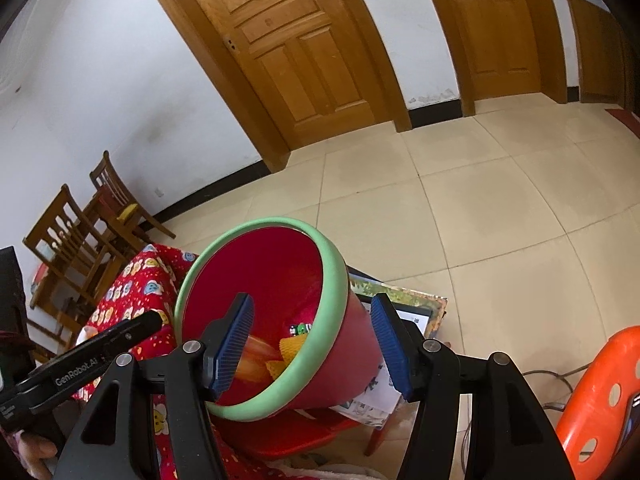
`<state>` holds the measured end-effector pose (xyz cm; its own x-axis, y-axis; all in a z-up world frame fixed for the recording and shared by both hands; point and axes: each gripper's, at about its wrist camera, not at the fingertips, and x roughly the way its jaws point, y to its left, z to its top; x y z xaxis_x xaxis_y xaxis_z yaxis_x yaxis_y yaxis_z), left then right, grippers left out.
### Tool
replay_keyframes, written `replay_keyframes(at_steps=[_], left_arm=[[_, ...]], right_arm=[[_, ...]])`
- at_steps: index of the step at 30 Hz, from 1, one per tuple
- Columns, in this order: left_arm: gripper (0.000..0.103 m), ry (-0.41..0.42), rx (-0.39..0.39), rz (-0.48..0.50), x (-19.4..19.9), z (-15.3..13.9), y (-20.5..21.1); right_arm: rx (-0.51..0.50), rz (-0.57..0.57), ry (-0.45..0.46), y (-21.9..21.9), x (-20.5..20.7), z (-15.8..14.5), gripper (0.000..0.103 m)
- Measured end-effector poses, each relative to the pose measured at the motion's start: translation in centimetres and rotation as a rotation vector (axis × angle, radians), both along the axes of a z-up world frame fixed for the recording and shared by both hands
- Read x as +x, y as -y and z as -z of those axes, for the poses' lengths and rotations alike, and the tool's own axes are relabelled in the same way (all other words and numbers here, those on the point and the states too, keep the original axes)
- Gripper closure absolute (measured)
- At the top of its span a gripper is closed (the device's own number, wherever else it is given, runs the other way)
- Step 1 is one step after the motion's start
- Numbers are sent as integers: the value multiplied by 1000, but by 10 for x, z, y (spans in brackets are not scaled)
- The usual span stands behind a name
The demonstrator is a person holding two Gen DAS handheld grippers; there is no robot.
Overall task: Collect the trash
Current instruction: 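Move the left gripper over the bucket and open it to drop the packet, then move both grippers back over the table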
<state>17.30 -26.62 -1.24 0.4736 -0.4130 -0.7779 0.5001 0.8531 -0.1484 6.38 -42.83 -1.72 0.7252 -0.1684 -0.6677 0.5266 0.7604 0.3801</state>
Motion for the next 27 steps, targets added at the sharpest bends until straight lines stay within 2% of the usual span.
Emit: replay_keyframes(at_steps=[12,17,27], left_arm=[[38,16,-14,-80,3,-14,-30],[37,41,-13,-141,7,-25,-59],[37,92,34,-298,34,-39,-131]], right_arm=[[3,-33,17,-12,-3,-9,41],[2,-68,23,-24,0,-14,37],[-8,-139,17,-52,22,-24,36]])
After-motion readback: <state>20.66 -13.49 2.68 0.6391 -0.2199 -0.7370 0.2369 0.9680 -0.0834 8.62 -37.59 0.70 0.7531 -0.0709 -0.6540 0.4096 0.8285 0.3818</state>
